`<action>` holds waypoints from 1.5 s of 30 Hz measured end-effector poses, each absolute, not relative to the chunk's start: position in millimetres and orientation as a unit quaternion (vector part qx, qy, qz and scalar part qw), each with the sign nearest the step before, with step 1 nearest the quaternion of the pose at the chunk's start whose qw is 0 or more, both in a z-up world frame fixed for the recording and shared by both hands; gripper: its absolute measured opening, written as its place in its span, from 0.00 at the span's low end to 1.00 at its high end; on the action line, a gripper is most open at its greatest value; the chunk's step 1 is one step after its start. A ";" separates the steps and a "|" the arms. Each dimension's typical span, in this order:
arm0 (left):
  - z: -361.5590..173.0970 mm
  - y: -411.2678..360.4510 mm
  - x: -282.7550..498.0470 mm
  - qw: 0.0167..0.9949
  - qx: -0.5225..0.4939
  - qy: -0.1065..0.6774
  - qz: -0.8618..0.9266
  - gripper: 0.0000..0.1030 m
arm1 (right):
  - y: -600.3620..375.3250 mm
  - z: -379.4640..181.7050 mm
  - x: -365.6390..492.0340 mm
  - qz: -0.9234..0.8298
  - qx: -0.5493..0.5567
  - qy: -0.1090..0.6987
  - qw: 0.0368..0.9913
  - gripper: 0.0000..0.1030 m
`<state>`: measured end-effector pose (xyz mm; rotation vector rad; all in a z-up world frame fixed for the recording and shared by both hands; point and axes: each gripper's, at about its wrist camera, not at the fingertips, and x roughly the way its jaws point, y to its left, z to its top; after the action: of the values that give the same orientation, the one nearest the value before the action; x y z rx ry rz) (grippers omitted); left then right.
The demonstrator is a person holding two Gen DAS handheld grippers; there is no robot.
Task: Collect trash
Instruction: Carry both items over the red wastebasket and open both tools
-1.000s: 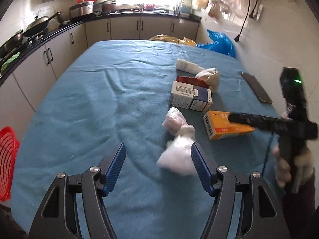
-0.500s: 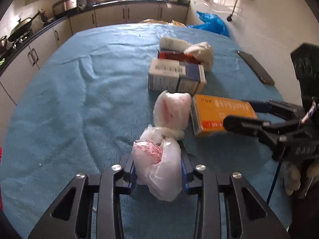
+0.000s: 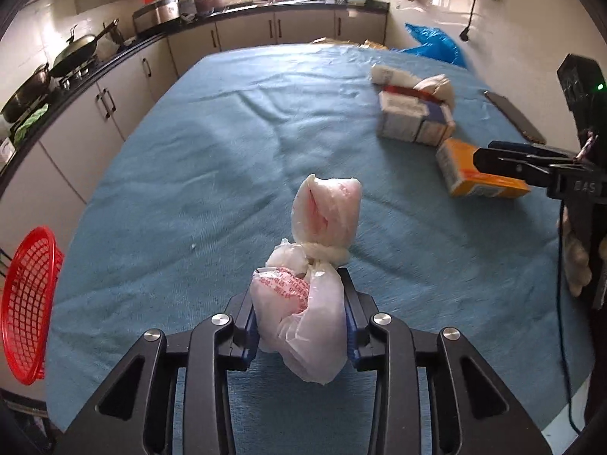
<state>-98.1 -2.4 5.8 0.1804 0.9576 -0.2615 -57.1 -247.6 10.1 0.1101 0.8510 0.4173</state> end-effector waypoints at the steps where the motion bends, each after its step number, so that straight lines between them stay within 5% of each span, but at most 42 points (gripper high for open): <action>1: 4.5 -0.9 -97.7 0.877 0.081 0.458 -0.125 0.34 | -245.5 8.5 -57.1 0.202 0.046 0.412 0.887 0.90; 6: 2.2 -2.1 -96.1 0.880 0.074 0.453 -0.124 0.44 | -236.9 2.5 -63.5 0.209 0.027 0.432 0.877 0.90; 11: 1.9 0.8 -93.5 0.877 0.056 0.462 -0.116 0.66 | -234.6 0.8 -66.1 0.189 0.015 0.450 0.873 0.90; 15: 4.3 6.3 -89.7 0.876 0.020 0.469 -0.112 0.66 | -230.6 2.7 -72.7 0.146 -0.007 0.449 0.881 0.82; 16: 5.2 8.9 -88.2 0.876 0.005 0.469 -0.111 0.66 | -228.6 2.1 -73.9 0.134 -0.015 0.449 0.883 0.77; 18: 7.1 11.6 -87.4 0.879 -0.010 0.463 -0.114 0.33 | -224.6 0.4 -77.3 0.097 -0.034 0.451 0.887 0.56; 19: 7.1 13.0 -87.5 0.878 -0.011 0.466 -0.109 0.32 | -222.8 1.4 -79.6 0.090 -0.039 0.450 0.887 0.52; 32: 57.9 126.4 -173.1 0.920 -0.091 0.378 -0.049 0.32 | -169.1 43.6 -123.5 0.128 -0.038 0.416 0.900 0.48; 45: 45.4 290.4 -229.6 0.909 -0.202 0.351 0.093 0.32 | -7.6 57.0 -110.6 0.282 -0.021 0.424 0.861 0.48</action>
<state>-229.6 290.4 45.4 -0.4168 0.7245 0.1913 -110.6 -7.6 57.0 -0.0441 0.8890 0.5913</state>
